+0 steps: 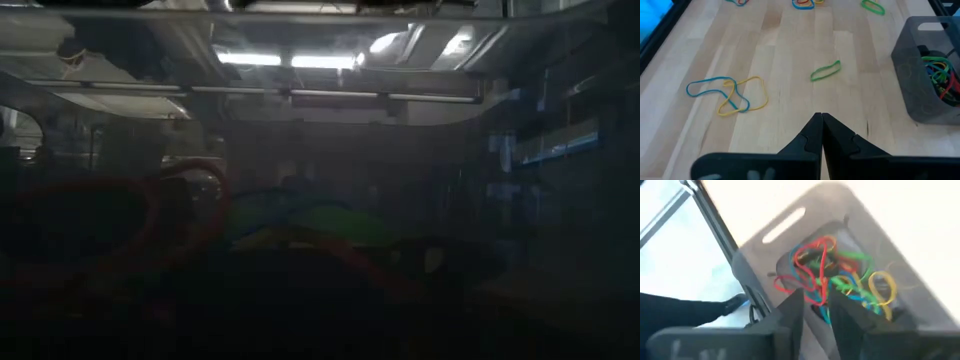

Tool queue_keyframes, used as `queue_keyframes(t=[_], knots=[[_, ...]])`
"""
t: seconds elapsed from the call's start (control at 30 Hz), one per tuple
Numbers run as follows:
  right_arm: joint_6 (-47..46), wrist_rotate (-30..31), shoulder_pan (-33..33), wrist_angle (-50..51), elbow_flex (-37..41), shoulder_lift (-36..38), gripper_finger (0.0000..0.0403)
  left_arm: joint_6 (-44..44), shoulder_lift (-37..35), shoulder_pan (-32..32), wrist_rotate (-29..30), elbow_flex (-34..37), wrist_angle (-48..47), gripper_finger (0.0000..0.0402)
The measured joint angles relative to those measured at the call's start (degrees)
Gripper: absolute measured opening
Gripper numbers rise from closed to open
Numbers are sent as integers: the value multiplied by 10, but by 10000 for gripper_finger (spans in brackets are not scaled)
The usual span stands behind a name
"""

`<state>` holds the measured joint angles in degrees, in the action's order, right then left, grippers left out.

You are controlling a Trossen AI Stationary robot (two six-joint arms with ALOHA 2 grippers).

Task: Pick and place rubber bands into bin
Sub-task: Put the yellow rubber band into the black bin

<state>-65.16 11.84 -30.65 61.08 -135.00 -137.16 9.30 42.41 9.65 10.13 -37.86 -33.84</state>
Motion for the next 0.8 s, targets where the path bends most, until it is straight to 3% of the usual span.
queue_keyframes(t=[0.2,0.33,0.6,0.8], knots=[[69,24,0,27,0,22,8,19,0,0,-8,0,2,4],[71,36,2,83,0,21,4,19,0,0,-8,0,7,4],[105,51,4,95,3,21,2,21,0,0,-6,0,12,4],[118,90,4,196,3,22,2,19,3,0,53,0,39,4]])
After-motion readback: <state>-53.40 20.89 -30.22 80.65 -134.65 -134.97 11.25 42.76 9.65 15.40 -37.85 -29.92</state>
